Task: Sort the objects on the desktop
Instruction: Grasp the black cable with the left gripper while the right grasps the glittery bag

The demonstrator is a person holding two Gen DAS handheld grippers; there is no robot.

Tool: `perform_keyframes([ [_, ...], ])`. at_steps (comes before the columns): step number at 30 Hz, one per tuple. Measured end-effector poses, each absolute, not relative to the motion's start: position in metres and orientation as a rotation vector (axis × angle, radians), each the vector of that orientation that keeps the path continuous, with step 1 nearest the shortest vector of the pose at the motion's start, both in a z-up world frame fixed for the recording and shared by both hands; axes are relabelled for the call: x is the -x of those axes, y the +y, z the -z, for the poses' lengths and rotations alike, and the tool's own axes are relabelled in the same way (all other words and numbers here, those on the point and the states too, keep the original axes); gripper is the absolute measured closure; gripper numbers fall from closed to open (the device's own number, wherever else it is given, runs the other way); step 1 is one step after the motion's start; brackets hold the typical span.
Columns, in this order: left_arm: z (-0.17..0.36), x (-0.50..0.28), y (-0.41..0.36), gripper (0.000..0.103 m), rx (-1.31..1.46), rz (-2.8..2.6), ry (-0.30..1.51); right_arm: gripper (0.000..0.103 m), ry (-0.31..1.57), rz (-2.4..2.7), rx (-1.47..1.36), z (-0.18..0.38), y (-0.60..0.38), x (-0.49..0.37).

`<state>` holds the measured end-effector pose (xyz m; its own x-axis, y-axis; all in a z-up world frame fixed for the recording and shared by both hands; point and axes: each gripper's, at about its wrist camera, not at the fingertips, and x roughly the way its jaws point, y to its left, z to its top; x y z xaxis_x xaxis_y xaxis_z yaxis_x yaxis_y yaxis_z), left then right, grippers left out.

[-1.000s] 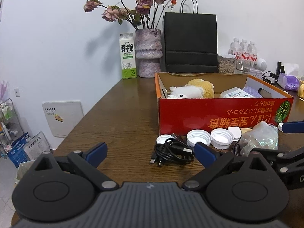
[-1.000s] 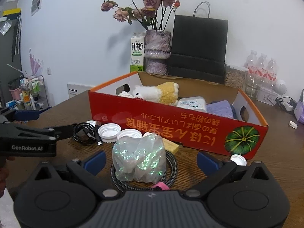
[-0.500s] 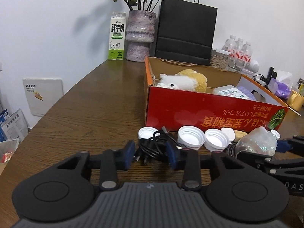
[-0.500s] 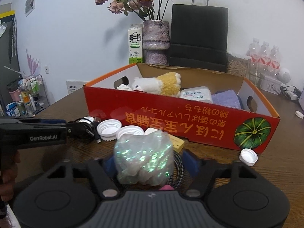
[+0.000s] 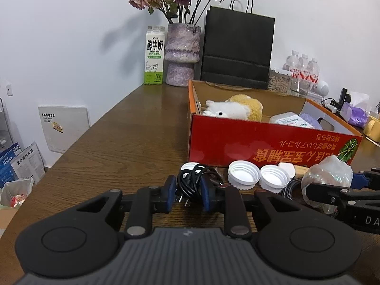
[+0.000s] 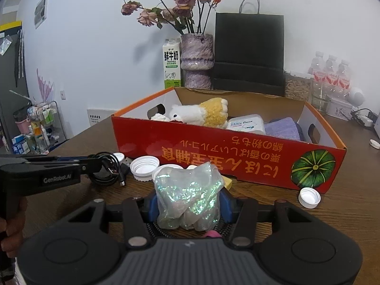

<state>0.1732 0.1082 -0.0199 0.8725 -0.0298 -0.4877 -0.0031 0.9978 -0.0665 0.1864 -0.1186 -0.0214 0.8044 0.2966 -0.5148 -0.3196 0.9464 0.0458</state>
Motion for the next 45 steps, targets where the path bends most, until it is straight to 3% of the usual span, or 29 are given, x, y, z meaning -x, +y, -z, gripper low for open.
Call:
perform_keyframes([
  [20,0.024,-0.163,0.097,0.078,0.062,0.035,0.552,0.054,0.519,-0.324,0.017,0.014,-0.133,-0.172],
  [23,0.023,-0.161,0.098,0.066,0.063,0.027,0.556,0.054,0.522,-0.326,0.015,0.014,-0.134,-0.172],
  [24,0.023,-0.16,0.098,0.057,0.059,0.018,0.55,0.054,0.521,-0.326,0.014,0.014,-0.135,-0.172],
  [28,0.016,-0.152,0.094,0.046,-0.014,-0.013,0.488,0.053,0.522,-0.326,0.013,0.014,-0.135,-0.172],
  [35,0.018,-0.17,0.086,0.049,-0.07,0.035,0.527,0.053,0.523,-0.331,0.017,0.015,-0.135,-0.17],
  [45,0.024,-0.166,0.102,0.056,0.089,0.071,0.557,0.053,0.523,-0.338,0.019,0.016,-0.135,-0.169],
])
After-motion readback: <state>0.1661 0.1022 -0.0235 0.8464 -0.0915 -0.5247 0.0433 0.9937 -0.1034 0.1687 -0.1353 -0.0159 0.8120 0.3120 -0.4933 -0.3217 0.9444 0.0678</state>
